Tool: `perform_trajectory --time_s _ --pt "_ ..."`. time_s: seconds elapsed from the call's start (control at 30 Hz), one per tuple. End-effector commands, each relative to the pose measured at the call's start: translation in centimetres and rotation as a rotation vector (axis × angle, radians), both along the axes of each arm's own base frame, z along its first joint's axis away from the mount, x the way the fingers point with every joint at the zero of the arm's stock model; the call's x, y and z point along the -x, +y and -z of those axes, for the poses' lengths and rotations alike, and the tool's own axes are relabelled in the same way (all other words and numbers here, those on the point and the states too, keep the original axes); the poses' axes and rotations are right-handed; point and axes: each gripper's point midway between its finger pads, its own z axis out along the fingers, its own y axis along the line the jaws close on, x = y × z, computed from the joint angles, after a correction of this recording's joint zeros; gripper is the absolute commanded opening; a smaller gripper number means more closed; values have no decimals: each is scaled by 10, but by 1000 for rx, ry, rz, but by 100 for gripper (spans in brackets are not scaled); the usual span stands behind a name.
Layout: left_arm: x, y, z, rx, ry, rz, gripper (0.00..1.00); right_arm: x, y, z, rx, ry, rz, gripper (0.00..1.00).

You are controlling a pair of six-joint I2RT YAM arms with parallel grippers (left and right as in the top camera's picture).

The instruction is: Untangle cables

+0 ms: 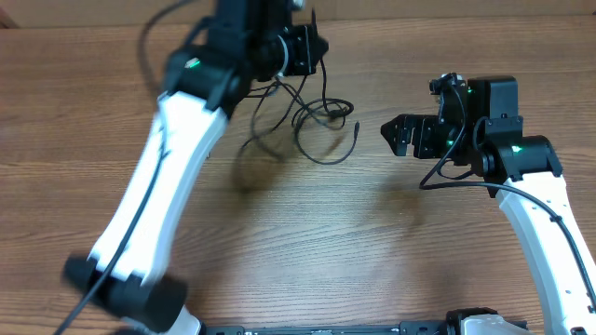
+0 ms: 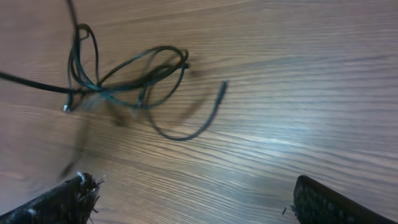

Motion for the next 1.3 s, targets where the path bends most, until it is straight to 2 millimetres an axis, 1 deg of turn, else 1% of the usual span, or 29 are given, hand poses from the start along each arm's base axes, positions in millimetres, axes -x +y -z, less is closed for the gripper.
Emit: perform_trajectory --time_s 0.0,0.1,0.17,0.23,0.33,0.37,0.4,0.43,0.47,0.5,0.57,0.7,0.73,0.77,0.8,0.83,0.87,0.9,0.93,1.0,1.03,1.07,1.13,1.23,1.27 --pt "24 0 -38 33 -99 75 4 -2 11 -19 -55 -39 -41 100" --pt "35 1 -66 73 -172 89 4 -1 14 -20 -66 -38 -50 100" --pt "40 -1 -86 115 -228 110 4 3 23 -24 -114 -34 -89 100" --pt "42 -1 -102 142 -279 116 4 8 31 -27 -160 -29 -127 100" --pt "41 0 -116 157 -339 109 4 10 34 -27 -174 -20 -137 100" --pt "37 3 -118 140 -365 88 4 11 34 -26 -173 -16 -137 100" --pt "29 11 -117 97 -398 45 4 11 33 -24 -173 -11 -137 100" --pt "18 25 -112 24 -425 -30 4 12 33 -23 -173 -6 -136 100" --pt "4 43 -104 -52 -424 -137 4 13 33 -20 -169 1 -133 100" --pt "-8 67 -94 -130 -399 -269 4 13 30 -17 -154 14 -120 100" --pt "-19 107 -75 -259 -348 -446 4 13 24 -10 -119 32 -92 100" --pt "-24 144 -55 -365 -281 -562 4 13 13 -3 -64 48 -51 100" --pt "-24 148 -51 -373 -269 -568 10 13 13 -2 -62 49 -49 100" --pt "-24 152 -47 -382 -255 -571 29 13 13 -2 -63 49 -50 100" --pt "-24 154 -44 -391 -241 -573 41 13 13 -2 -63 49 -50 100" --pt "-24 154 -38 -402 -225 -569 54 13 13 -2 -63 49 -50 100" --pt "-24 154 -34 -410 -211 -564 64 13 13 -2 -62 49 -49 100" --pt "-24 154 -27 -422 -191 -558 70 13 13 -2 -62 52 -49 100" --pt "-23 151 -22 -425 -175 -541 73 14 13 -2 -62 54 -50 100" --pt "-20 135 -8 -404 -126 -457 75 15 11 0 -54 65 -44 100" --pt "-17 123 0 -382 -96 -399 75 16 9 2 -39 72 -33 100" --pt "-11 104 14 -348 -43 -301 73 17 0 8 7 89 -1 100" --pt "-6 88 32 -324 24 -221 70 19 -16 16 90 111 54 100" --pt "3 65 67 -324 146 -120 68 21 -47 26 208 152 199 100" --pt "4 61 79 -339 180 -106 67 22 -54 27 230 161 247 100"
